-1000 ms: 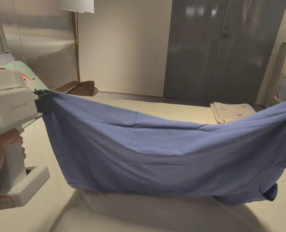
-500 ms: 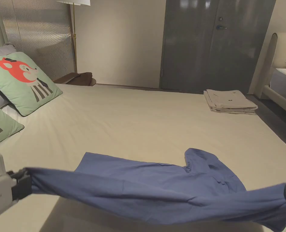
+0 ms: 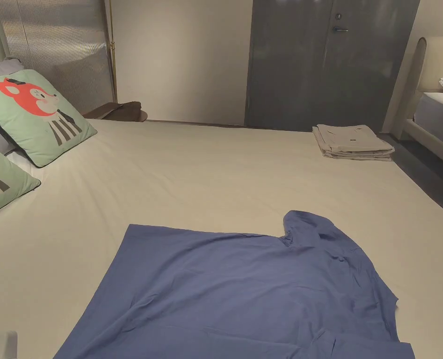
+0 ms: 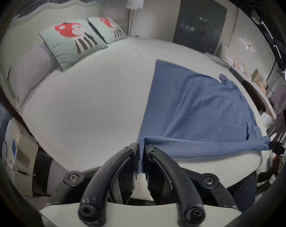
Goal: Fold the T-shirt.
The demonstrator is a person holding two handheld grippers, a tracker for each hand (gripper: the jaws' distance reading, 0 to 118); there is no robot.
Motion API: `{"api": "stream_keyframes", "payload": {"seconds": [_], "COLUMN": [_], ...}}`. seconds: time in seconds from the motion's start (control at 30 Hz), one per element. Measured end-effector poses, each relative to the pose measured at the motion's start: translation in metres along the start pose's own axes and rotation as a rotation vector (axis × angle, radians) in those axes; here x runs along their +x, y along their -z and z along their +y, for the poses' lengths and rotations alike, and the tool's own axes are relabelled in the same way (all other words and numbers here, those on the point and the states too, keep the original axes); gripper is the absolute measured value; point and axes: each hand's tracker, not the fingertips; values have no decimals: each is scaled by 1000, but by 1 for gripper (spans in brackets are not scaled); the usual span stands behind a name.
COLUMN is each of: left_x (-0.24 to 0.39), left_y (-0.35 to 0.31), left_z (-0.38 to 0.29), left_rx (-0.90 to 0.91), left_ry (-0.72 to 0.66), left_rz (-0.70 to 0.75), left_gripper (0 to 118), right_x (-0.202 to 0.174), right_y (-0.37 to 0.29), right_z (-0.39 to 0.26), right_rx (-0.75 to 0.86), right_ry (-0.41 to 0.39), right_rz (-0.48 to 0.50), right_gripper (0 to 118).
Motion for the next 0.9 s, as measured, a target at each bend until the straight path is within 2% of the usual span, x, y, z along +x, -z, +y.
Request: {"api": "stream_keyframes", "payload": {"seconds": [0.17, 0.27, 0.37, 0.4, 0.47, 0.5, 0.53, 0.57, 0.6, 0.7, 0.83, 0.87, 0.9], "left_x": [-2, -1, -1, -2, 0, 0, 0, 0, 0, 9, 26, 30, 34], "left_y": [15, 22, 23, 22, 16, 13, 5, -3, -13, -42, -74, -81, -87], "left_z": [-6, -10, -12, -13, -14, -13, -11, -10, -7, 5, 21, 23, 25], "left_rx": [-61, -86, -83, -73, -38, -11, 30, 84, 148, 337, 530, 567, 593], "left_ry": [20, 84, 68, 59, 58, 60, 42, 22, 4, -14, -13, -18, -15], "left_rz": [19, 48, 38, 33, 42, 52, 43, 14, -18, -35, -48, -61, -67], "left_gripper": [4, 4, 4, 13, 52, 78, 93, 100, 101, 101, 100, 95, 75], "right_x": [11, 15, 13, 11, 10, 11, 12, 11, 10, -1, -26, -31, -34], "right_y": [15, 24, 27, 24, 22, 19, 16, 9, 3, -21, -57, -64, -69], "right_z": [-17, -23, -26, -24, -23, -22, -21, -17, -14, 4, 32, 36, 39], "right_rx": [-67, -86, -88, -83, -71, -47, -8, 41, 98, 276, 493, 542, 578], "right_ry": [6, 20, 17, 15, 11, 24, 49, 67, 52, 18, 12, 16, 14], "right_rz": [-34, -38, -47, -52, -50, -52, -42, -36, -47, -78, -114, -115, -101], "right_gripper": [2, 2, 2, 2, 6, 26, 52, 81, 99, 98, 98, 97, 88]}}
